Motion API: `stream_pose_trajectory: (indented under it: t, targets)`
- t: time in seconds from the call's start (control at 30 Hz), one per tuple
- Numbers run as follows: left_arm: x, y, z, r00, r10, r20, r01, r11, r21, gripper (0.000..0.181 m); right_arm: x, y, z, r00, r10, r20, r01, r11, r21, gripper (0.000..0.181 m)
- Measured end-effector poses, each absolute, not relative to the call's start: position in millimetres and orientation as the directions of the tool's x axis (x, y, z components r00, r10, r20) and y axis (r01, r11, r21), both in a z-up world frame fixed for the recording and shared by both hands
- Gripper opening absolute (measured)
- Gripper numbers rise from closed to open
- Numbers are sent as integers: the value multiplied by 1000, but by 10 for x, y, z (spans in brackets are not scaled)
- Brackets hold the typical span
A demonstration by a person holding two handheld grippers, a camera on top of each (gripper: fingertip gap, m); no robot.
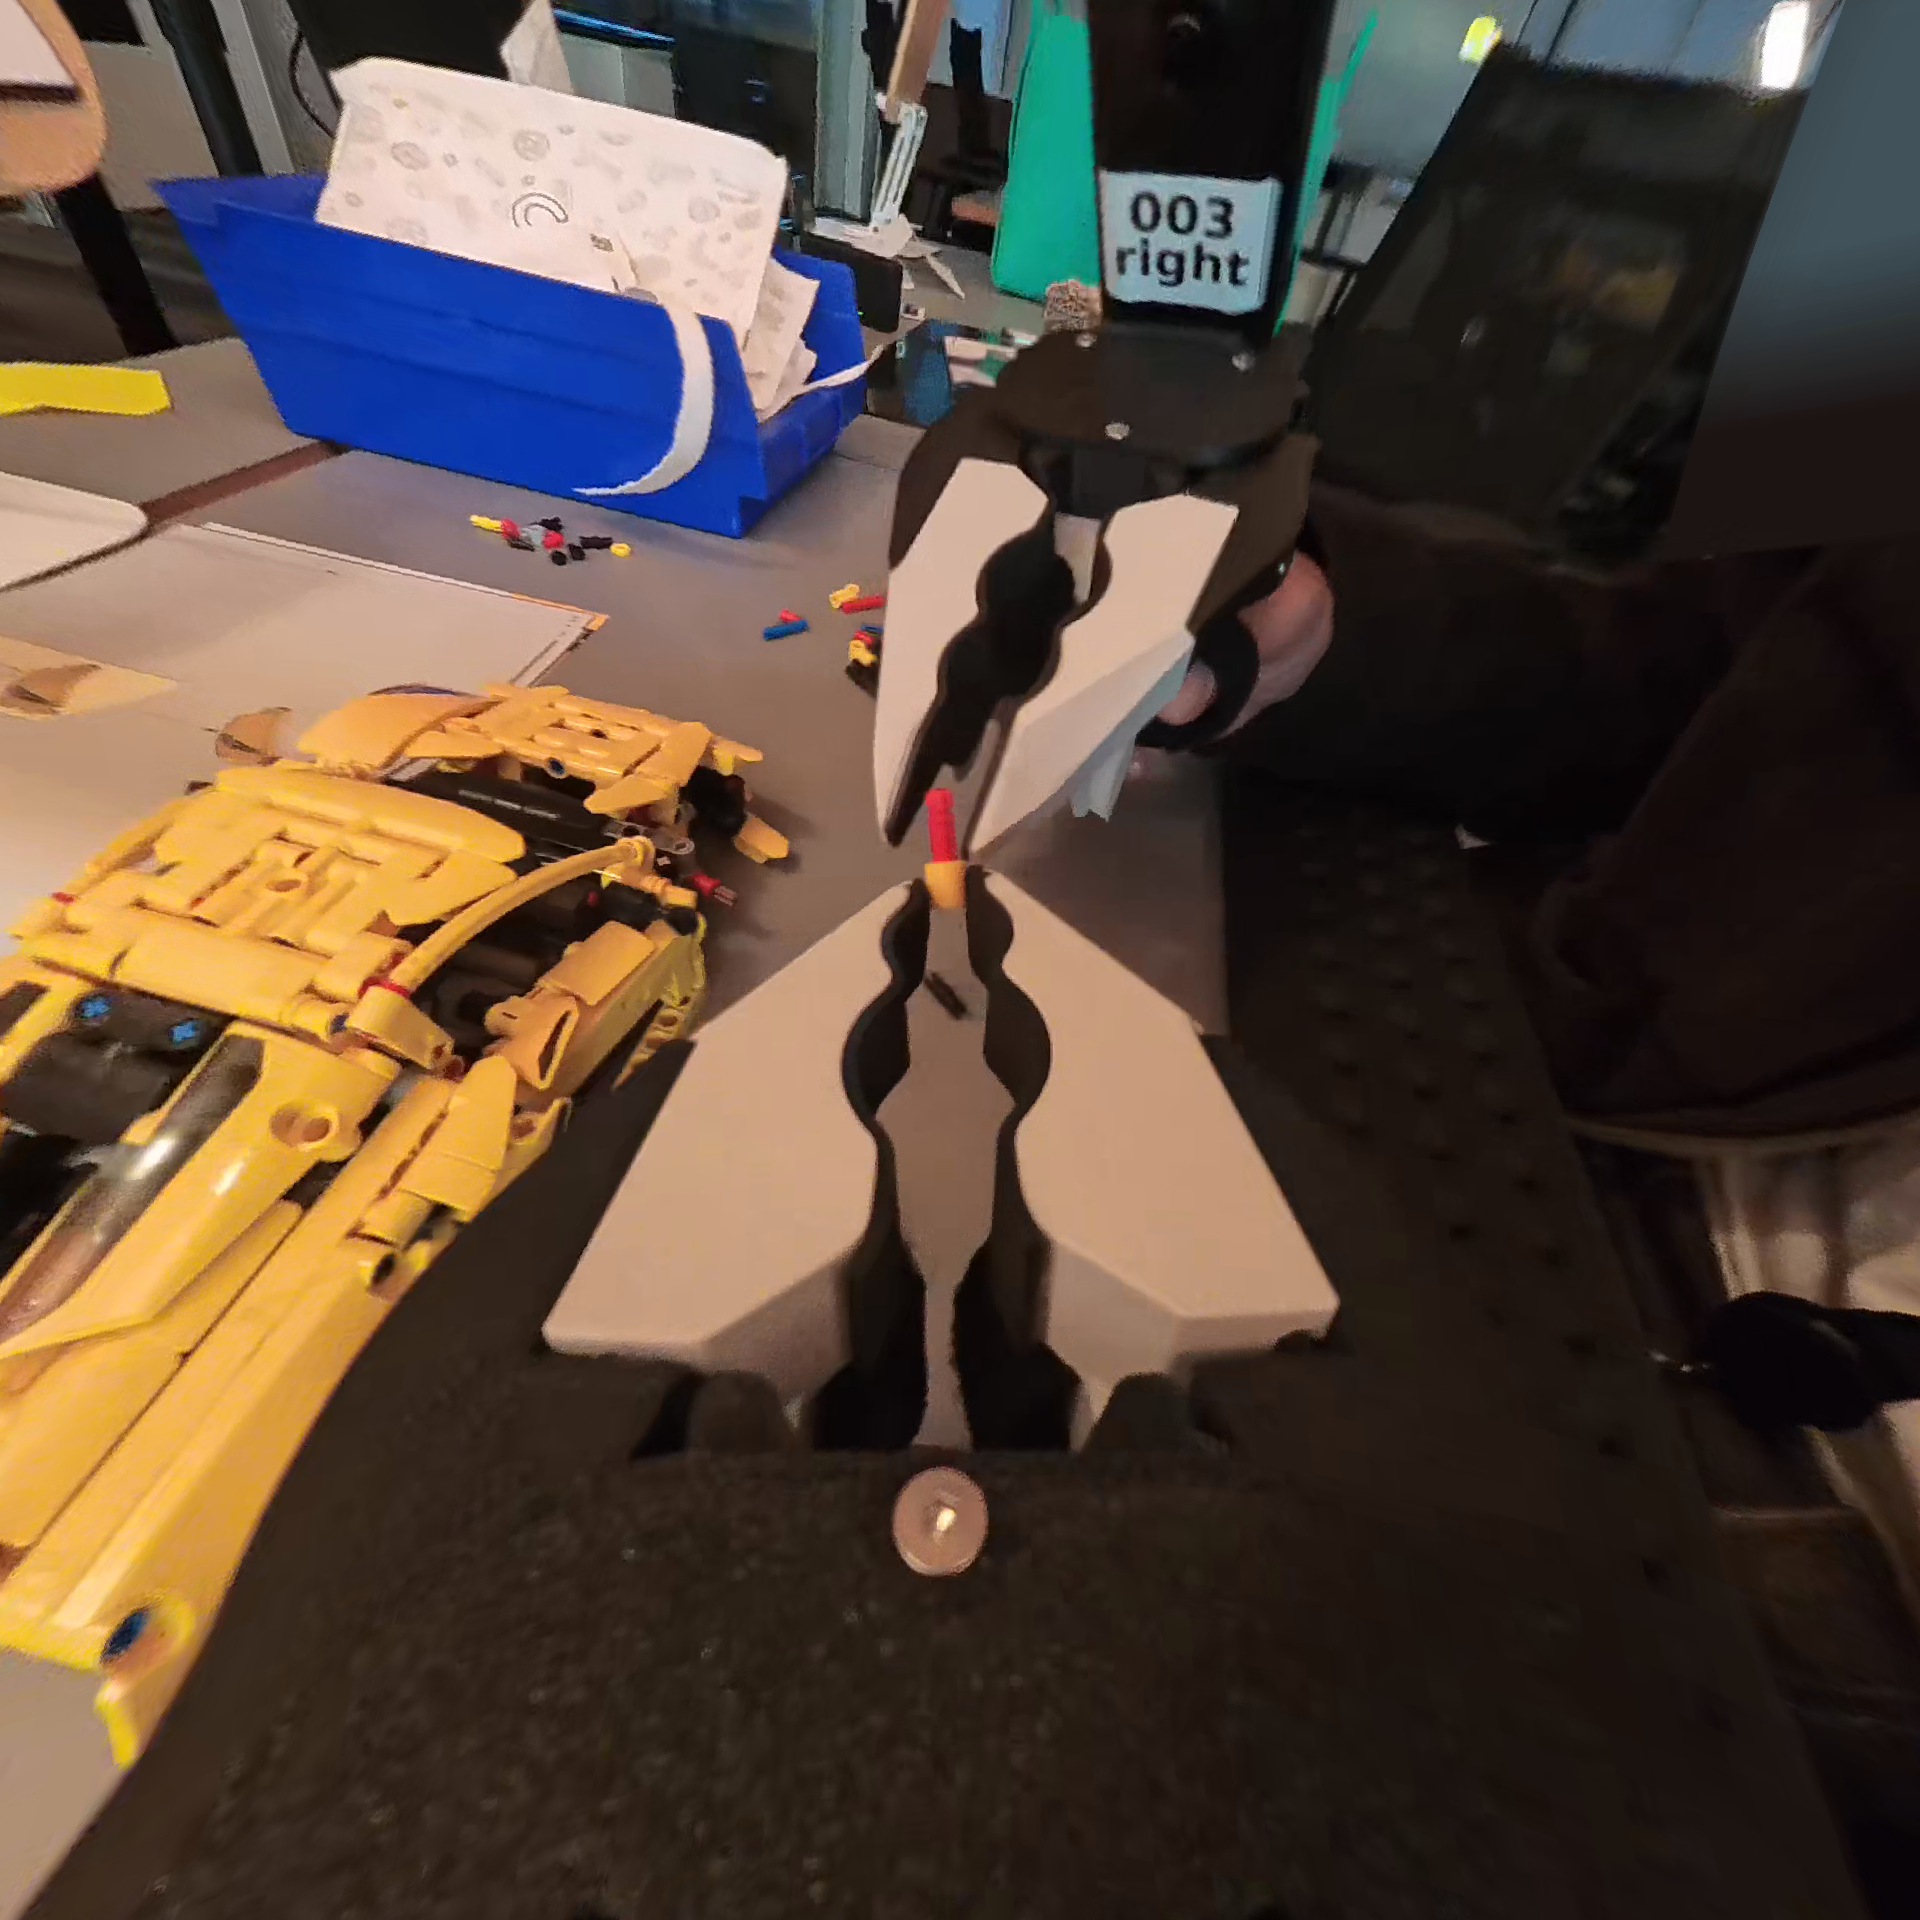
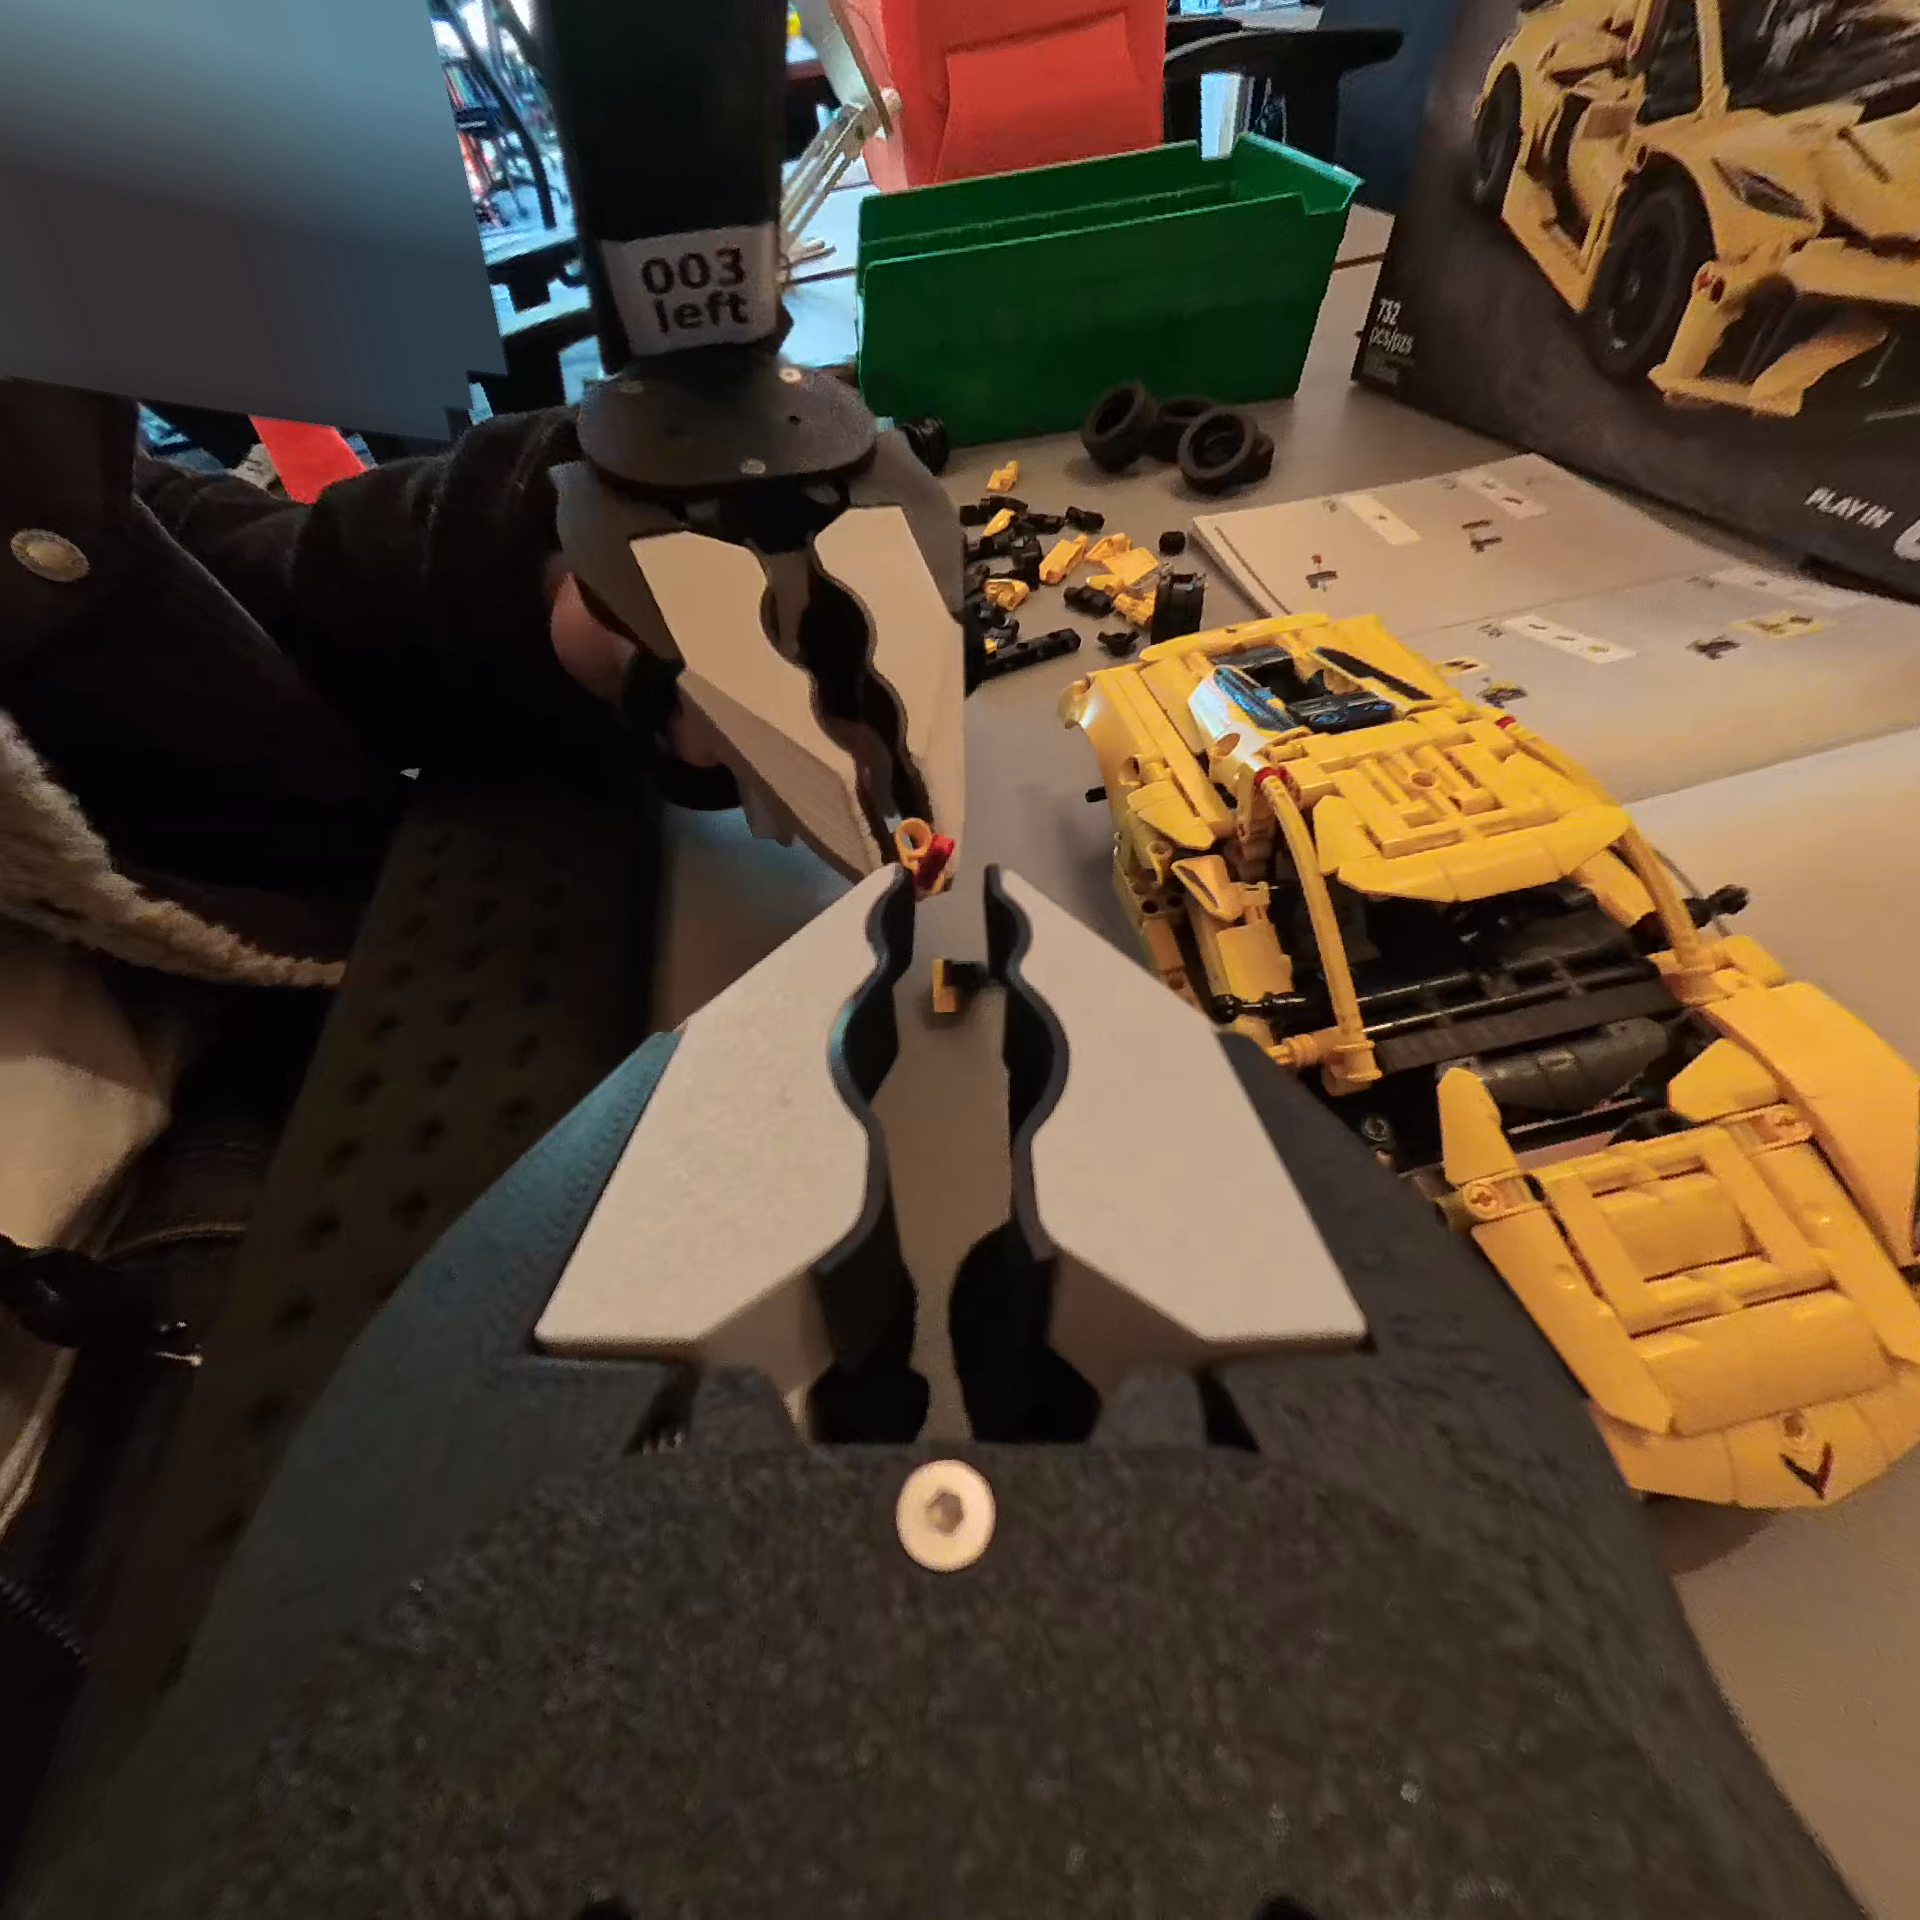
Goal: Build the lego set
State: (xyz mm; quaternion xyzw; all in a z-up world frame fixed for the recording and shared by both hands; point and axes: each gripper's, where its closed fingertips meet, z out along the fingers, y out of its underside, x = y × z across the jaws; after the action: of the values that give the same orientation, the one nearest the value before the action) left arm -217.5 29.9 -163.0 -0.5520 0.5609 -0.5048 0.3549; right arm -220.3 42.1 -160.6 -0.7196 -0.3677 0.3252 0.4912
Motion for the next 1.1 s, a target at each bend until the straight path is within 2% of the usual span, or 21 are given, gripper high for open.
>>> stream_pose_trajectory:
  t: [0.1,0.2,0.3,0.4,0.47,0.73,1.1]
  targets:
    - [-2194,320,-1586,-159,-948,276,-240,-234,-942,7,-2198,425,-1558,523,852,-28,233,-174,-957,25]
    - [-2236,323,-1459,-230,-869,438,-190,-401,-896,7,-2207,434,-1490,533,813,233,350,38,-936,44]
    - [-2274,239,-1366,-350,-721,598,-204,-565,-800,7,-2242,409,-1452,568,697,438,457,176,-872,49]
    - [-2311,210,-1310,-431,-534,727,-250,-704,-665,7,-2280,362,-1328,561,584,586,519,303,-799,38]
    - [-2328,203,-1289,-455,-483,748,-266,-728,-632,7,-2324,320,-1334,543,608,580,506,314,-803,36]
    - [-2296,90,-1389,-442,-492,750,-333,-686,-647,7,-2371,270,-1404,505,644,575,510,314,-800,22]
    - [-2268,170,-1389,-417,-482,771,-294,-731,-616,8,-2330,348,-1399,508,615,603,571,284,-770,21]
